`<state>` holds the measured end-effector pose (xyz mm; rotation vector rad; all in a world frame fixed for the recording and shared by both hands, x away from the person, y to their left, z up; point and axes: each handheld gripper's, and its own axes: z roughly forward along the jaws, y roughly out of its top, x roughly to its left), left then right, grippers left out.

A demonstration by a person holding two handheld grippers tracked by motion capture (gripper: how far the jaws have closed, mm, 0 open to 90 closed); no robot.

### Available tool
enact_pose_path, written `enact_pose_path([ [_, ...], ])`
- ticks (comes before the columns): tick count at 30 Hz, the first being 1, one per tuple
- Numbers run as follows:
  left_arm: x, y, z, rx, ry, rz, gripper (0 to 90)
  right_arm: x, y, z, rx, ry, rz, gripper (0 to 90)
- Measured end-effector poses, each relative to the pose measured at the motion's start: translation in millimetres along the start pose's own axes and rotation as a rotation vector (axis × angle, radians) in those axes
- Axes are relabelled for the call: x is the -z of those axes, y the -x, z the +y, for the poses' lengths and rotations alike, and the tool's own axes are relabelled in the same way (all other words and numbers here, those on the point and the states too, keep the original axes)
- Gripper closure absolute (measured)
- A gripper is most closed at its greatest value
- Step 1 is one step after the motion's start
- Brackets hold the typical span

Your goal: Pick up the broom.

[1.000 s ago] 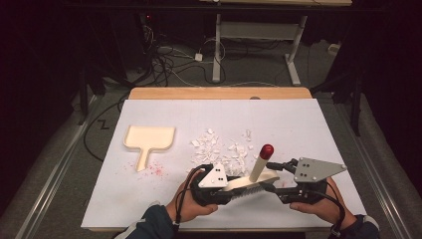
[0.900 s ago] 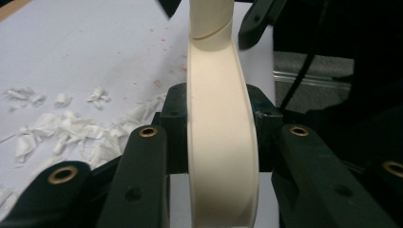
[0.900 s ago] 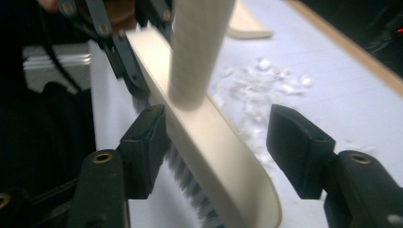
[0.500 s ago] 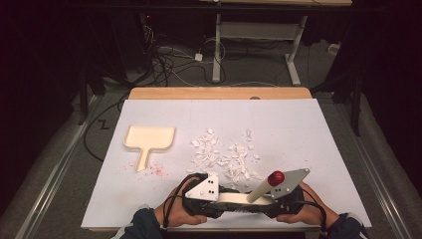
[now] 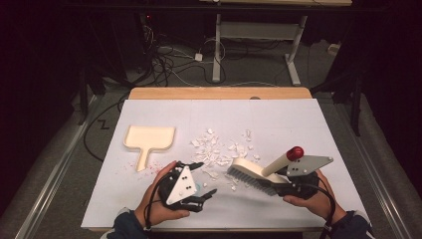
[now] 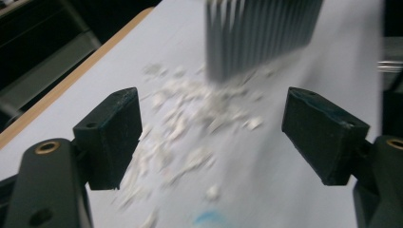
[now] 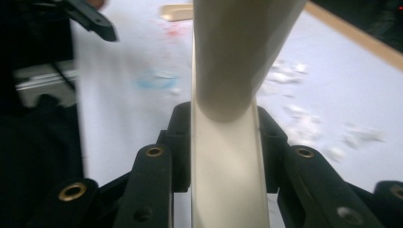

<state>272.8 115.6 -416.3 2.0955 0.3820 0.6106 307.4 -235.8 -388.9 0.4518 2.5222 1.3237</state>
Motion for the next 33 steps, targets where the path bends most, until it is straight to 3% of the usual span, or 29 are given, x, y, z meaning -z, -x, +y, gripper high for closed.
enact_pose_path([
  [1, 3.6, -3.9, -8.9, 0.010, -0.019, 0.033, 18.1, 4.1, 5.9, -0.3, -0.002, -0.010, -0.060, 67.6],
  [2, 8.6, -9.5, -21.5, 0.028, -0.047, 0.077, 18.1, 5.2, 7.2, -0.8, -0.006, -0.011, -0.080, 67.6],
  [3, 8.6, -9.5, -21.5, 0.028, -0.047, 0.077, 18.1, 5.2, 7.2, -0.8, -0.006, -0.011, -0.080, 67.6],
  [6, 16.4, -19.6, -43.4, 0.066, -0.080, 0.144, 18.1, 8.5, 13.8, -3.4, -0.011, -0.005, -0.120, 67.6],
  [8, 21.0, -27.2, -57.0, 0.108, -0.105, 0.165, 18.3, 11.1, 21.3, -5.2, -0.035, -0.008, -0.163, 67.6],
  [10, 25.3, -32.5, -68.8, 0.140, -0.127, 0.194, 18.6, 12.5, 23.5, -5.9, -0.040, -0.003, -0.174, 67.6],
  [11, 27.4, -34.2, -73.6, 0.166, -0.125, 0.195, 18.7, 13.7, 26.1, -6.2, -0.046, -0.004, -0.184, 67.6],
  [14, 35.1, -32.5, -85.5, 0.190, -0.140, 0.207, 18.6, 22.3, 33.6, -5.5, -0.056, 0.001, -0.228, 67.5],
  [16, 37.9, -29.5, -88.8, 0.185, -0.150, 0.209, 18.6, 27.3, 37.3, -4.6, -0.059, 0.006, -0.271, 67.5],
  [17, 37.9, -29.5, -88.8, 0.185, -0.150, 0.209, 18.6, 27.3, 37.3, -4.6, -0.059, 0.006, -0.271, 67.5],
  [19, 39.7, -25.0, -92.6, 0.181, -0.160, 0.225, 18.6, 31.0, 44.4, -4.7, -0.068, -0.003, -0.328, 67.6],
  [21, 39.7, -23.9, -93.4, 0.171, -0.169, 0.237, 18.6, 31.3, 47.6, -5.3, -0.075, -0.006, -0.341, 67.6],
  [24, 37.7, -22.6, -96.3, 0.158, -0.194, 0.249, 18.6, 26.0, 59.6, -7.4, -0.085, -0.036, -0.395, 67.6],
  [26, 37.3, -21.7, -97.3, 0.151, -0.203, 0.253, 18.6, 23.4, 62.8, -7.9, -0.091, -0.046, -0.401, 67.6],
  [31, 40.4, -21.4, -95.3, 0.187, -0.169, 0.239, 18.7, 7.8, 76.4, -10.0, -0.086, -0.097, -0.436, 67.7],
  [33, 42.0, -20.0, -94.8, 0.190, -0.162, 0.240, 18.7, 3.6, 81.0, -8.5, -0.060, -0.118, -0.461, 67.7],
])
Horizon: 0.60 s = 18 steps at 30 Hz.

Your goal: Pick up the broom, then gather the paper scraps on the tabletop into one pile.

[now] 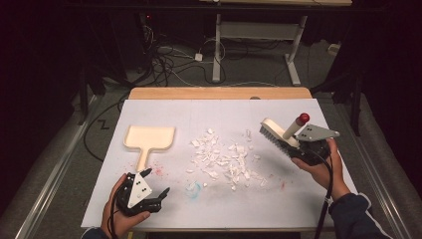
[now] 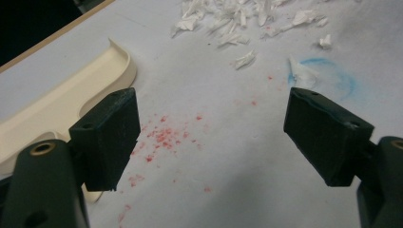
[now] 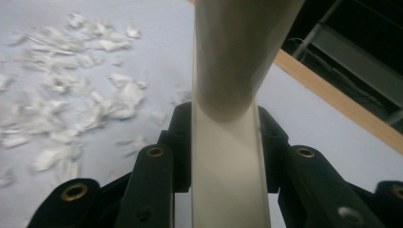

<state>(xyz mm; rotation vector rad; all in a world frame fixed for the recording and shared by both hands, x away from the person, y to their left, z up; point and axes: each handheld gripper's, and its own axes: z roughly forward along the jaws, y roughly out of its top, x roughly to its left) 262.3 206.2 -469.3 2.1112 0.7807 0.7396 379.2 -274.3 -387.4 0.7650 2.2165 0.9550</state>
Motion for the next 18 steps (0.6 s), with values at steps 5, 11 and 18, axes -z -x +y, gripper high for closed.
enact_pose_path([
  [5, -1.8, -3.2, -1.1, 0.018, -0.001, 0.003, 19.1, -29.6, 5.2, 9.2, 0.042, -0.048, -0.068, 67.7],
  [11, -2.5, -1.8, -0.3, 0.012, -0.005, 0.005, 19.2, -76.4, 0.4, 17.3, 0.102, -0.113, -0.135, 67.7],
  [18, -5.6, 0.5, 0.7, 0.001, -0.014, -0.004, 19.2, -110.4, -9.5, 23.0, 0.125, -0.156, -0.147, 67.8],
])
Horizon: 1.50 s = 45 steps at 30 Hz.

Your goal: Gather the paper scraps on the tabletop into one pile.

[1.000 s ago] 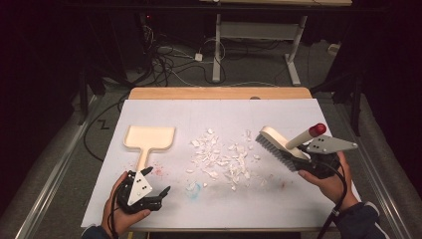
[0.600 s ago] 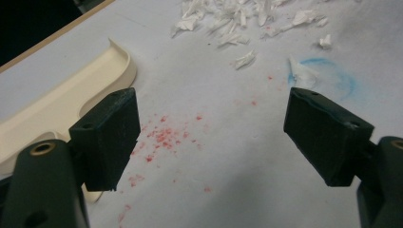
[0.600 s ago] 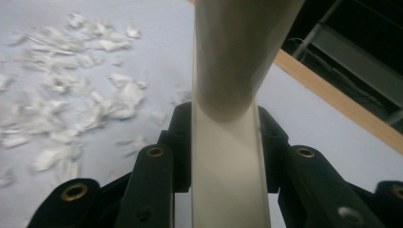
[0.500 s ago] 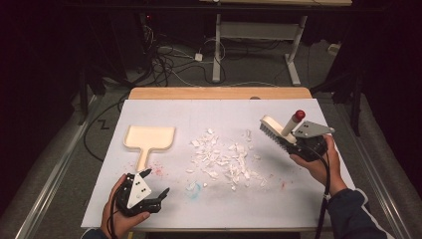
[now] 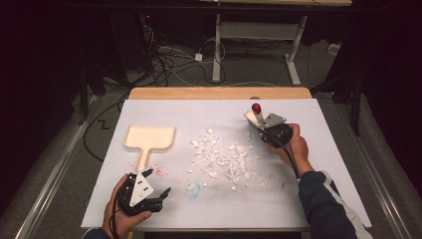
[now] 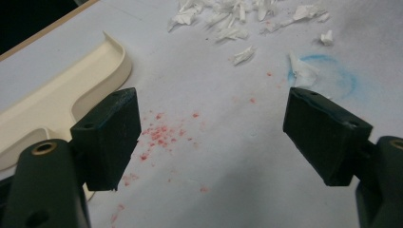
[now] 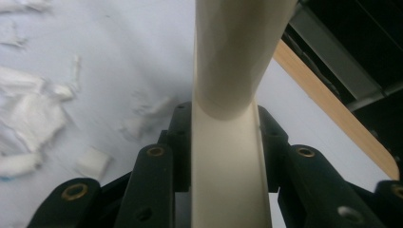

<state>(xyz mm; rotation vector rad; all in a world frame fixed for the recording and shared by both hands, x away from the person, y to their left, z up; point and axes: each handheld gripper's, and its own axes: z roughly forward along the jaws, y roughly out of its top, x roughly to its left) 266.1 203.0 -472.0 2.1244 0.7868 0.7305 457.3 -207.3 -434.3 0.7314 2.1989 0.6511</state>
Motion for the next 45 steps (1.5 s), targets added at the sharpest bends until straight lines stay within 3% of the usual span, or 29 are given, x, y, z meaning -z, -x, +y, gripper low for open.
enact_pose_path([
  [1, 0.0, 0.2, -0.1, -0.002, -0.003, 0.000, 19.2, -2.1, -4.4, 2.4, 0.011, -0.003, 0.004, 67.8],
  [2, -0.1, 1.0, -0.5, -0.003, -0.009, 0.001, 19.2, -4.7, -15.6, 6.3, 0.055, -0.011, 0.014, 67.7],
  [6, 0.4, 1.2, -0.8, 0.009, -0.006, -0.004, 19.2, -1.5, -30.6, 8.8, 0.089, 0.022, 0.082, 67.5],
  [8, 0.2, 1.2, -0.4, 0.023, -0.001, -0.007, 19.2, 7.2, -49.5, 9.8, 0.146, 0.051, 0.126, 67.2],
  [10, -0.2, 2.2, 0.3, 0.022, -0.004, -0.010, 19.2, 11.3, -55.6, 9.4, 0.164, 0.064, 0.148, 67.2],
  [12, -0.4, 4.5, 0.8, 0.010, -0.010, -0.013, 19.2, 27.8, -70.9, 7.0, 0.226, 0.096, 0.217, 67.1],
  [15, 0.3, 5.1, 0.5, 0.014, -0.008, -0.015, 19.2, 45.9, -79.9, 3.9, 0.250, 0.123, 0.276, 67.3],
  [19, 1.5, 4.4, 0.5, 0.021, -0.004, -0.015, 19.2, 63.7, -82.6, 2.2, 0.253, 0.150, 0.318, 67.7],
  [23, 2.1, 4.7, 1.1, 0.023, 0.000, -0.014, 19.1, 70.8, -77.5, 3.7, 0.250, 0.163, 0.304, 67.8],
  [26, 2.0, 4.5, 0.8, 0.027, 0.002, -0.017, 19.2, 75.7, -61.8, 8.4, 0.198, 0.187, 0.276, 67.7],
  [28, 1.5, 4.2, 0.4, 0.029, -0.001, -0.017, 19.2, 75.7, -58.6, 9.5, 0.193, 0.188, 0.267, 67.7],
  [29, 1.2, 4.2, 0.3, 0.029, -0.002, -0.018, 19.2, 73.5, -49.5, 13.5, 0.170, 0.191, 0.236, 67.8],
  [32, 1.8, 4.6, 0.4, 0.027, -0.001, -0.017, 19.2, 67.5, -40.8, 18.6, 0.150, 0.197, 0.210, 67.7],
  [34, 2.6, 4.8, 0.1, 0.028, 0.000, -0.016, 19.2, 51.1, -31.6, 28.3, 0.101, 0.201, 0.198, 67.7],
  [35, 2.8, 4.2, -0.1, 0.028, 0.000, -0.016, 19.2, 51.1, -31.6, 28.3, 0.101, 0.201, 0.198, 67.7],
  [37, 2.6, 3.5, -0.3, 0.029, -0.001, -0.015, 19.1, 28.5, -29.1, 39.5, 0.075, 0.189, 0.180, 67.8],
  [43, 0.6, 5.0, -0.7, 0.014, -0.021, -0.006, 19.2, -10.3, -33.0, 60.1, 0.077, 0.176, 0.143, 67.8],
  [44, 0.6, 5.1, -0.9, 0.016, -0.023, -0.007, 19.2, -27.8, -36.3, 68.5, 0.075, 0.163, 0.142, 67.8],
  [45, 0.7, 5.0, -1.2, 0.019, -0.021, -0.008, 19.2, -27.8, -36.3, 68.5, 0.075, 0.163, 0.142, 67.8],
])
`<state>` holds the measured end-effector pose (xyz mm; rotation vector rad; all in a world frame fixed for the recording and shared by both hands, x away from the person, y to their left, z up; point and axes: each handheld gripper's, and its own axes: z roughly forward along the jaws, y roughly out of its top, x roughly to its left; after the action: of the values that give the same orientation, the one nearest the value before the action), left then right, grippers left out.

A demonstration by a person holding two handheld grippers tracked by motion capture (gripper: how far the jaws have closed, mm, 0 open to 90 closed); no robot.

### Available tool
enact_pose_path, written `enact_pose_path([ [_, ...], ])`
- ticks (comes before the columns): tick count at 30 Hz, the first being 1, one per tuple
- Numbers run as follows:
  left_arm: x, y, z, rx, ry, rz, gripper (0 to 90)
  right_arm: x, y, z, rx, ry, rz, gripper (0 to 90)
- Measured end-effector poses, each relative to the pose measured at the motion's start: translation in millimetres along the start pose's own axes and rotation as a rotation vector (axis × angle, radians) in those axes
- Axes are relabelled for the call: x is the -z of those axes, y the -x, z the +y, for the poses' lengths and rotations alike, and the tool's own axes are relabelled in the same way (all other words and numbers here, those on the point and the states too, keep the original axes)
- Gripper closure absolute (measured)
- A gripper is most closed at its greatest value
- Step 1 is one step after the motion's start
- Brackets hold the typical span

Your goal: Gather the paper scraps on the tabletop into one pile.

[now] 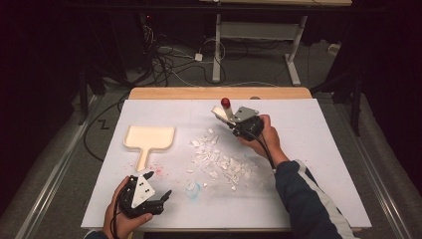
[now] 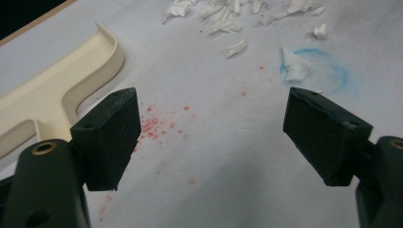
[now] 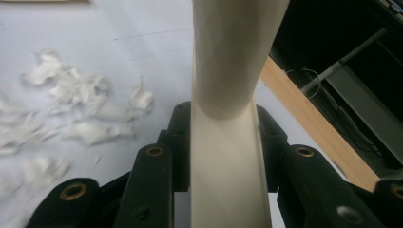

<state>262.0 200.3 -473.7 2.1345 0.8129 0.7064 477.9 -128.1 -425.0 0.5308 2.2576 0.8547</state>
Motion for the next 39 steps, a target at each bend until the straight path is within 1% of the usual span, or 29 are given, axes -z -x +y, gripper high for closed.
enact_pose_path([
  [2, 0.3, -0.5, -0.7, 0.000, -0.004, -0.001, 19.1, -12.2, -3.6, 4.1, 0.005, -0.011, -0.008, 67.8],
  [3, 0.2, -0.6, -1.3, 0.004, -0.003, -0.003, 19.2, -26.1, -9.5, 8.4, 0.008, -0.001, 0.028, 67.8],
  [5, -0.5, -0.4, -1.8, -0.004, -0.020, 0.008, 19.2, -33.4, -16.4, 13.7, 0.014, 0.010, 0.080, 67.8],
  [6, -0.5, -0.4, -1.8, -0.004, -0.020, 0.008, 19.4, -36.1, -22.4, 17.2, 0.036, 0.014, 0.092, 67.7],
  [7, -0.1, 0.1, -2.2, -0.008, -0.022, 0.008, 19.4, -36.1, -22.4, 17.2, 0.036, 0.014, 0.092, 67.7],
  [8, 0.3, 0.7, -2.7, -0.010, -0.023, 0.005, 19.5, -37.9, -29.1, 20.9, 0.060, 0.017, 0.101, 67.6],
  [9, 0.3, 1.5, -3.3, -0.016, -0.031, 0.006, 19.5, -38.1, -40.3, 25.8, 0.094, 0.030, 0.150, 67.6],
  [10, 0.3, 1.5, -3.3, -0.016, -0.031, 0.006, 19.5, -37.0, -45.2, 27.3, 0.111, 0.038, 0.172, 67.6],
  [12, 0.7, 1.3, -3.4, -0.017, -0.035, 0.013, 19.5, -32.6, -52.0, 28.2, 0.144, 0.068, 0.233, 67.5],
  [13, 1.2, 1.0, -3.4, -0.015, -0.039, 0.026, 19.5, -32.6, -52.0, 28.2, 0.144, 0.068, 0.233, 67.5],
  [15, 3.0, -0.9, -4.0, -0.007, -0.039, 0.040, 19.5, -26.9, -57.6, 27.8, 0.177, 0.094, 0.276, 67.5],
  [16, 4.4, -1.2, -4.7, 0.013, -0.042, 0.039, 19.5, -23.7, -59.9, 26.8, 0.190, 0.106, 0.297, 67.5],
  [17, 6.3, -2.3, -5.2, 0.022, -0.040, 0.048, 19.5, -17.2, -64.5, 23.5, 0.218, 0.113, 0.342, 67.2],
  [18, 7.1, -2.5, -5.2, 0.023, -0.039, 0.052, 19.5, -13.0, -66.2, 21.0, 0.235, 0.115, 0.364, 67.0],
  [19, 7.1, -2.5, -5.2, 0.023, -0.039, 0.052, 19.5, -13.0, -66.2, 21.0, 0.235, 0.115, 0.364, 67.0],
  [20, 8.1, -1.8, -4.8, 0.022, -0.042, 0.063, 19.5, -3.4, -67.1, 16.2, 0.276, 0.128, 0.398, 66.9],
  [21, 8.1, -1.8, -4.8, 0.022, -0.042, 0.063, 19.6, -3.4, -67.1, 16.2, 0.276, 0.128, 0.398, 66.9],
  [23, 8.9, -1.5, -4.7, 0.025, -0.043, 0.067, 19.5, 7.6, -65.4, 9.7, 0.282, 0.149, 0.467, 67.0],
  [24, 9.0, -1.3, -4.6, 0.024, -0.043, 0.067, 19.5, 13.0, -65.8, 6.5, 0.282, 0.154, 0.482, 67.0],
  [25, 9.5, -1.1, -4.5, 0.020, -0.044, 0.067, 19.5, 23.8, -65.7, 0.9, 0.308, 0.162, 0.518, 67.1],
  [26, 9.5, -1.1, -4.5, 0.020, -0.044, 0.067, 19.5, 23.8, -65.7, 0.9, 0.308, 0.162, 0.518, 67.1],
  [27, 9.6, -0.9, -4.4, 0.020, -0.043, 0.065, 19.5, 34.1, -65.4, -3.5, 0.325, 0.165, 0.538, 67.4],
  [30, 9.3, -0.6, -4.0, 0.017, -0.045, 0.067, 19.5, 42.9, -65.2, -6.3, 0.332, 0.174, 0.517, 67.6],
  [32, 8.4, -1.4, -3.3, 0.004, -0.038, 0.066, 19.5, 52.4, -62.0, -7.0, 0.314, 0.199, 0.480, 67.7],
  [33, 8.3, -0.6, -3.4, 0.014, -0.046, 0.063, 19.5, 52.4, -62.0, -7.0, 0.314, 0.199, 0.480, 67.7],
  [34, 7.7, -1.1, -2.8, 0.001, -0.040, 0.063, 19.5, 55.3, -60.7, -6.9, 0.309, 0.208, 0.457, 67.7],
  [36, 6.5, -0.6, -2.8, -0.005, -0.042, 0.058, 19.5, 62.2, -56.8, -6.9, 0.281, 0.221, 0.419, 67.7],
  [37, 6.0, -0.4, -2.7, -0.006, -0.045, 0.058, 19.5, 67.5, -54.6, -6.8, 0.264, 0.227, 0.386, 67.7],
  [39, 5.2, -0.1, -2.3, -0.010, -0.046, 0.053, 19.5, 76.9, -50.8, -7.0, 0.256, 0.236, 0.364, 67.7],
])
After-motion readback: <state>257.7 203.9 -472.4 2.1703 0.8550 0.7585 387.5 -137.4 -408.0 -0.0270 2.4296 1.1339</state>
